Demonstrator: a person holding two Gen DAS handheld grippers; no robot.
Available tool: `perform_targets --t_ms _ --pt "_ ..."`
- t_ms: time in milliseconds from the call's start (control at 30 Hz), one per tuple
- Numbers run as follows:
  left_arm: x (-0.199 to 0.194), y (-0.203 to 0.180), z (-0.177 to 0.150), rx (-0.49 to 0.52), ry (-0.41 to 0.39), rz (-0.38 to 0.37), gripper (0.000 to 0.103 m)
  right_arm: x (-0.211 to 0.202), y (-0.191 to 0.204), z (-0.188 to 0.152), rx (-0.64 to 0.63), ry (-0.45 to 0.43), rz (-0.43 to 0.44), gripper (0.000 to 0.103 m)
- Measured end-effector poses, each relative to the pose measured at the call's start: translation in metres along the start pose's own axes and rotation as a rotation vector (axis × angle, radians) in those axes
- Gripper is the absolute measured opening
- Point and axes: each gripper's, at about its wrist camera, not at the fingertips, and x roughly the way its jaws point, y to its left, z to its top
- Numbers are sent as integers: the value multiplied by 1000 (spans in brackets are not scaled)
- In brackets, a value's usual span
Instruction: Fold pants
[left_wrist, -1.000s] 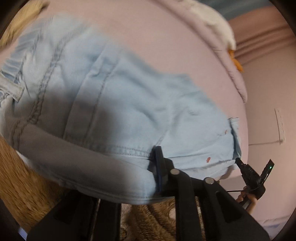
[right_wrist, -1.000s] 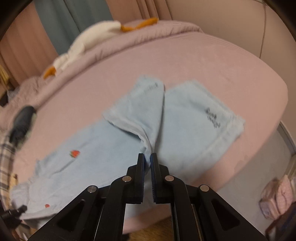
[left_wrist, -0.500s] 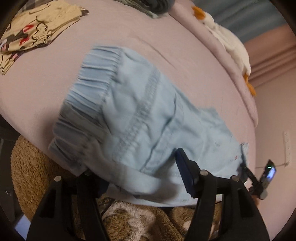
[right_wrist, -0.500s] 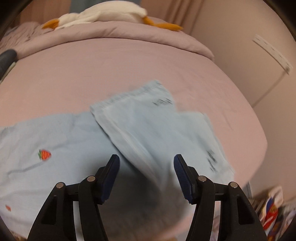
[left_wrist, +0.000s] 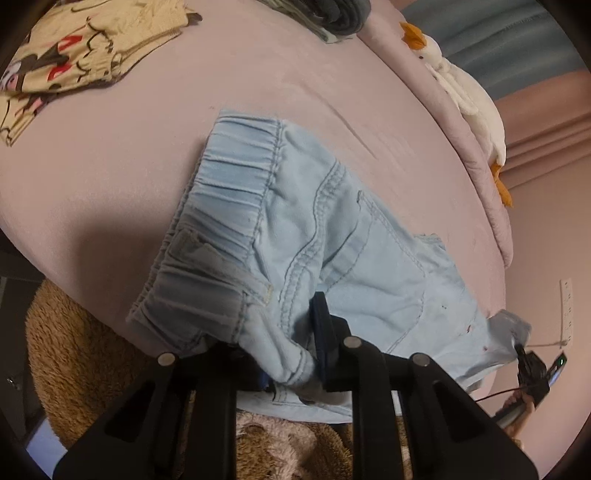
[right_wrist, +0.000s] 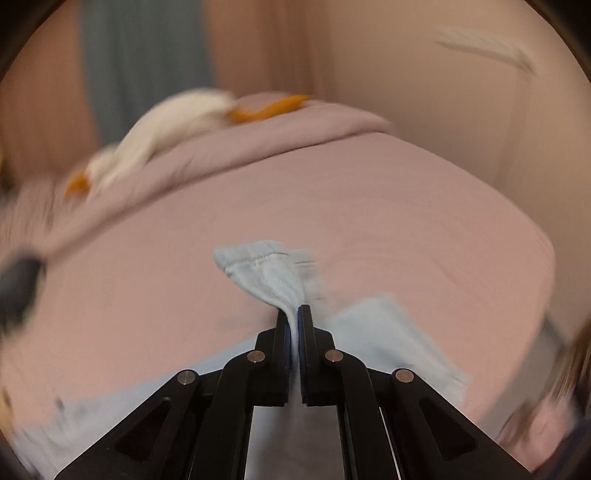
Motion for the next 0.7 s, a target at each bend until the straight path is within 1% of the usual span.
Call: perform_targets --t_ms 33,67,100,133,200,233,267,300,333,400,433,467,533,567,600,633,667,700 --pt "1 0 1 2 3 4 20 -4 -25 -2 64 -2 -9 3" --pt "4 -1 2 0 7 5 21 -5 -39 -7 96 1 -24 3" --pt "7 -2 5 0 13 10 23 -1 -58 -13 126 20 -57 3" --pt "8 -2 6 2 17 14 23 8 -73 -22 146 60 -72 3" --pt "12 -6 9 8 21 19 23 24 -88 -36 163 139 -48 3" --pt "12 -7 10 8 22 23 23 35 -93 -44 156 182 -53 3" --pt "11 -8 10 10 22 28 24 40 -96 -52 151 215 -76 4" --pt "11 -10 11 15 21 33 24 44 -100 -56 155 234 -82 4" --pt "10 -11 11 18 18 36 24 44 -106 -60 182 232 -54 5" --pt "7 -13 10 18 9 32 24 36 -111 -61 235 212 -18 12" --pt "5 -15 10 19 1 29 21 35 -114 -62 264 201 -2 14" --pt "4 -16 9 22 -6 21 21 36 -120 -57 286 191 12 14" --pt "2 -17 8 37 -24 18 15 34 -124 -54 305 178 28 14" --pt "2 -18 7 41 -28 21 14 34 -124 -52 300 174 30 14" --pt "2 -19 7 46 -27 26 13 33 -122 -54 284 171 30 11" --pt "-1 -20 7 44 -30 22 13 31 -120 -56 272 165 18 4" --pt "-4 -20 7 42 -35 13 13 29 -118 -59 267 165 -4 4" --pt "-8 -21 8 41 -39 5 13 26 -117 -59 265 167 -1 4"
